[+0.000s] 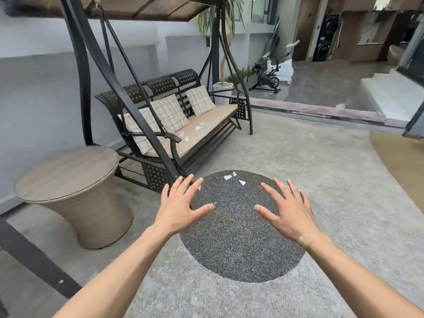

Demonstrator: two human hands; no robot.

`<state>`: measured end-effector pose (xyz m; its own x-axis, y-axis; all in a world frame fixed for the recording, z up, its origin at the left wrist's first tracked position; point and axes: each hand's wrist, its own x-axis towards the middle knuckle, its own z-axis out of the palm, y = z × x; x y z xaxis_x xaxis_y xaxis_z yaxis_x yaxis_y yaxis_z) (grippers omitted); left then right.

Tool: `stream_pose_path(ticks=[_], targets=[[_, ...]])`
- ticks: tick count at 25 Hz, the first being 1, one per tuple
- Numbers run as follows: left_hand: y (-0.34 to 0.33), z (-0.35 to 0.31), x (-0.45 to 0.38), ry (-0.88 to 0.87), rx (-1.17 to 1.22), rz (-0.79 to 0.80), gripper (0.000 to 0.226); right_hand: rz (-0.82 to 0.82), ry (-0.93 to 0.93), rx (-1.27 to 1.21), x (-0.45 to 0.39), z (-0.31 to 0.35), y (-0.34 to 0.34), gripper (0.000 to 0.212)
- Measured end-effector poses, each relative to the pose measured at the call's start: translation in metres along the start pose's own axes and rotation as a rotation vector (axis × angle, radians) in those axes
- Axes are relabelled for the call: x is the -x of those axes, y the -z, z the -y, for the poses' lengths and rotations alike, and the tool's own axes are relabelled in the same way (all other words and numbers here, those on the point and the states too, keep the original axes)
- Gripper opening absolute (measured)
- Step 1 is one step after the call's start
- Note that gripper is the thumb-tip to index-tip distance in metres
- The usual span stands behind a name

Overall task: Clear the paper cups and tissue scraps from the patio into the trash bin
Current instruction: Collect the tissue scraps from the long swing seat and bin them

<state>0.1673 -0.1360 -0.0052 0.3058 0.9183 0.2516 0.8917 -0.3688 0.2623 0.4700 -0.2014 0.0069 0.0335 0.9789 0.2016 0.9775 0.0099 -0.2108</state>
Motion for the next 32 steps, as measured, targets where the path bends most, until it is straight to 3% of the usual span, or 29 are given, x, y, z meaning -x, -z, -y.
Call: stream_pose_path(ticks=[17,24,32], targets=[[-0.092,0.089,-0.368,0.001,0.027,0.062,0.095,0.054,0.001,-0.020,-0.376,-0.054,-0.084,0.080],[-0.145,0.096,-0.513,0.089,0.039,0.032,0.091,0.028,0.088,-0.036,-0.536,-0.123,-0.118,0.078],[-0.178,0.083,-0.655,0.281,0.034,0.013,0.092,0.113,0.215,-0.107,-0.710,-0.195,-0.137,0.079]])
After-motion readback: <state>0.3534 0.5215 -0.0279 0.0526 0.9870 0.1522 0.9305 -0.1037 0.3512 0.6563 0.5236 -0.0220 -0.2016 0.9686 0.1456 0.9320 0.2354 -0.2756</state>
